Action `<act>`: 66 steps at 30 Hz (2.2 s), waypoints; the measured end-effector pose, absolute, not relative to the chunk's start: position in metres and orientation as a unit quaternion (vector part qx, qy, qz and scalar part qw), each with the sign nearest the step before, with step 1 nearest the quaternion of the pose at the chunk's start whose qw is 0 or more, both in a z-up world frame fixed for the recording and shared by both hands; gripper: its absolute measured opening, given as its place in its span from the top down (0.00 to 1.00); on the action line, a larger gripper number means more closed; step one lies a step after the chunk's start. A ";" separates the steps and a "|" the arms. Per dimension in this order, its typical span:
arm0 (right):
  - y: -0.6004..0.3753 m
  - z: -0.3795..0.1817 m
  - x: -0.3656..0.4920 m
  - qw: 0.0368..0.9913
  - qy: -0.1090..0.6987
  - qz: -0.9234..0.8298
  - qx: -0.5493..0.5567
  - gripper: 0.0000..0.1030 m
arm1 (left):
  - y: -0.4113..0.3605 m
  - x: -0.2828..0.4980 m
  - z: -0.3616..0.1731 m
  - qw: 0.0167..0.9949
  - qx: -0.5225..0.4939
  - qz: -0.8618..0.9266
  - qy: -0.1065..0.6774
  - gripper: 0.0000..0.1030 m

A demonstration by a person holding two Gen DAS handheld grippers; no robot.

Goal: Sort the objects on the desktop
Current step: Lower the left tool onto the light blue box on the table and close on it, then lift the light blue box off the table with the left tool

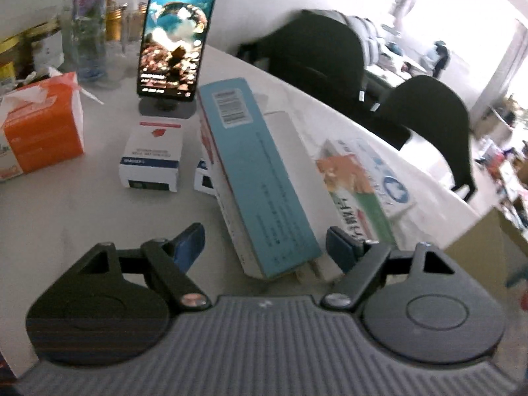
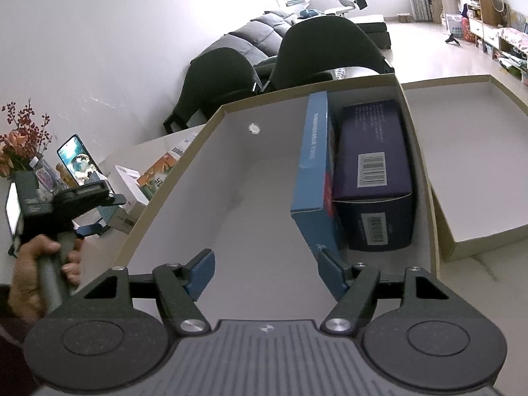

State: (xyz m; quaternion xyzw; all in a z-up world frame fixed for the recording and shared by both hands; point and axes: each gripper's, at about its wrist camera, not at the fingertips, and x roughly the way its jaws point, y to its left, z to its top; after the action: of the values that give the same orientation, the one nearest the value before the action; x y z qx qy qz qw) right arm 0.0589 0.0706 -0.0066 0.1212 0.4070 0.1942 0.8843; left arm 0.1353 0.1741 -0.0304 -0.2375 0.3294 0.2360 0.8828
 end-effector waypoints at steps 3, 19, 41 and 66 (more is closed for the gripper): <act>0.070 -0.008 0.060 0.883 0.408 0.198 0.122 0.30 | 0.169 0.137 -0.033 0.886 -0.248 0.238 0.312 0.16; 0.070 -0.010 0.063 0.880 0.411 0.204 0.124 0.30 | 0.170 0.131 -0.034 0.877 -0.301 0.282 0.245 0.28; 0.071 -0.009 0.065 0.881 0.412 0.199 0.122 0.30 | 0.187 0.120 -0.036 0.864 -0.327 0.318 0.212 0.60; 0.074 0.002 0.047 0.888 0.396 0.203 0.117 0.30 | 0.186 0.094 -0.019 0.873 -0.326 0.297 0.208 0.66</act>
State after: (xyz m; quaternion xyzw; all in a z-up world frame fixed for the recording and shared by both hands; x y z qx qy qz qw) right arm 0.0471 0.0736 0.0019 0.1168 0.3963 0.2033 0.8877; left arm 0.0942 0.1855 -0.0191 -0.3255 0.2081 0.2966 0.8734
